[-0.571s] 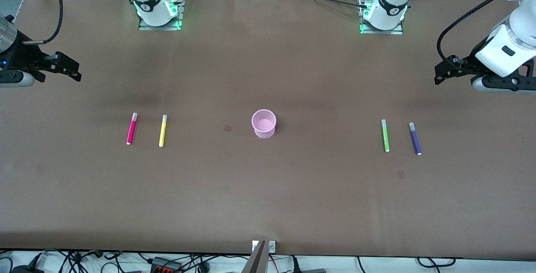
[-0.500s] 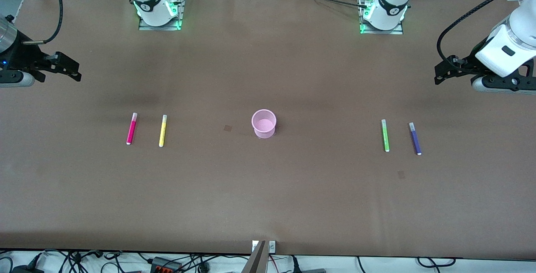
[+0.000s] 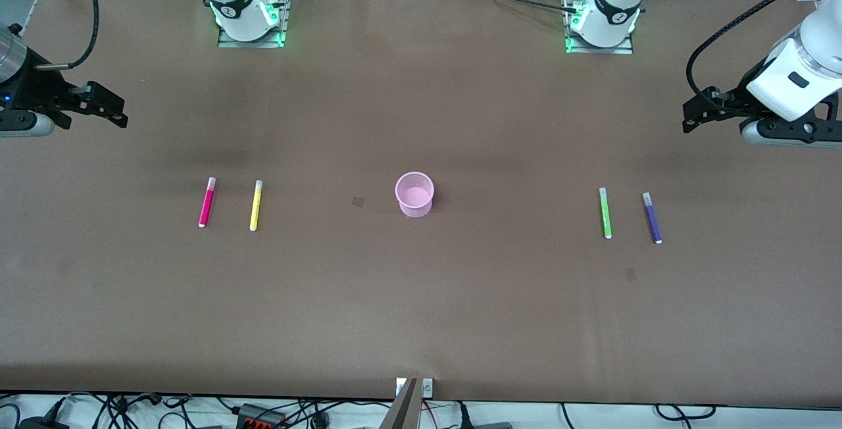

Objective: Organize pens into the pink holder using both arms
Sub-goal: 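Lower the right gripper to the magenta marker while the left gripper reaches the purple marker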

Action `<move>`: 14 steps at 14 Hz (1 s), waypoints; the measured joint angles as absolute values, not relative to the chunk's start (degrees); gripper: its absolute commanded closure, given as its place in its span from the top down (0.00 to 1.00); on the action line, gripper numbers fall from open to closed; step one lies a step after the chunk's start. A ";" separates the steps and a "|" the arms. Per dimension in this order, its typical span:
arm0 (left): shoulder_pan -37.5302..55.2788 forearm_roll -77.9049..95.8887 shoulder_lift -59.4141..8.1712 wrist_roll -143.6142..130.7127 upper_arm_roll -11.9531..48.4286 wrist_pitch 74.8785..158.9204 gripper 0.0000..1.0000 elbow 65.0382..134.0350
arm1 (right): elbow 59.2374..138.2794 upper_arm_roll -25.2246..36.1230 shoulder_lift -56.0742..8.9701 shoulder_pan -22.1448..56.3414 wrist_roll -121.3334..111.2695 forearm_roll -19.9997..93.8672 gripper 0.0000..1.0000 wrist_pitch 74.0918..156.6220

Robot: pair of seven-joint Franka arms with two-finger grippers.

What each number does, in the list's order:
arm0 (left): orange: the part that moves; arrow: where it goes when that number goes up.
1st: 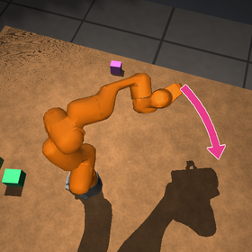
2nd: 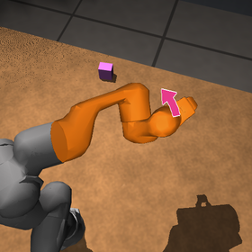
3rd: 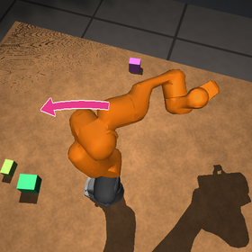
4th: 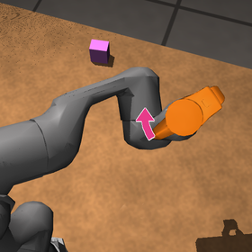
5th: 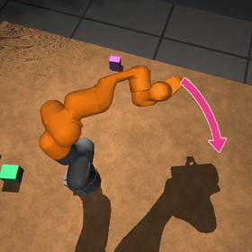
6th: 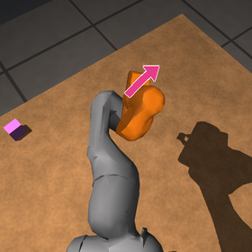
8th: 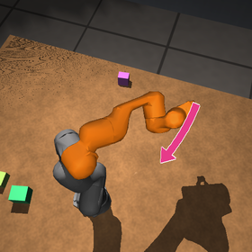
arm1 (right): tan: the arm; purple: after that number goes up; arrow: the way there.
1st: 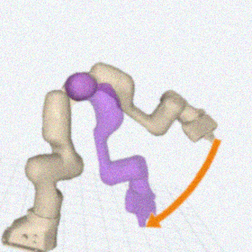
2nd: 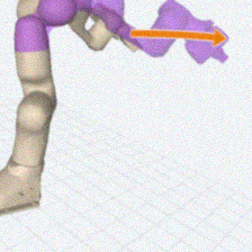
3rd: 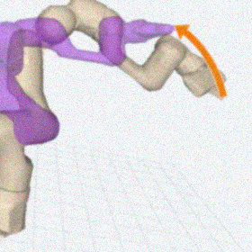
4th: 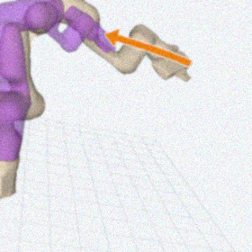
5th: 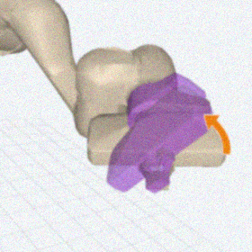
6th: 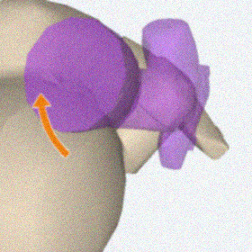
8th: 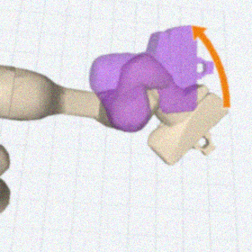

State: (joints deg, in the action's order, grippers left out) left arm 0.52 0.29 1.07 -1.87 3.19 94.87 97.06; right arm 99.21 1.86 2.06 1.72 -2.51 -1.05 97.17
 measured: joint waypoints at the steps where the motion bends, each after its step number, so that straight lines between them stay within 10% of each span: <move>1: 0.52 0.29 1.07 -1.89 3.19 94.85 1.00 97.06 | 99.24 1.86 1.88 1.72 -2.51 -1.05 1.00 97.16; 14: 0.44 0.27 -5.33 -1.89 3.11 90.34 1.00 94.92 | 99.86 2.02 -18.14 1.21 -2.49 -1.34 1.00 107.32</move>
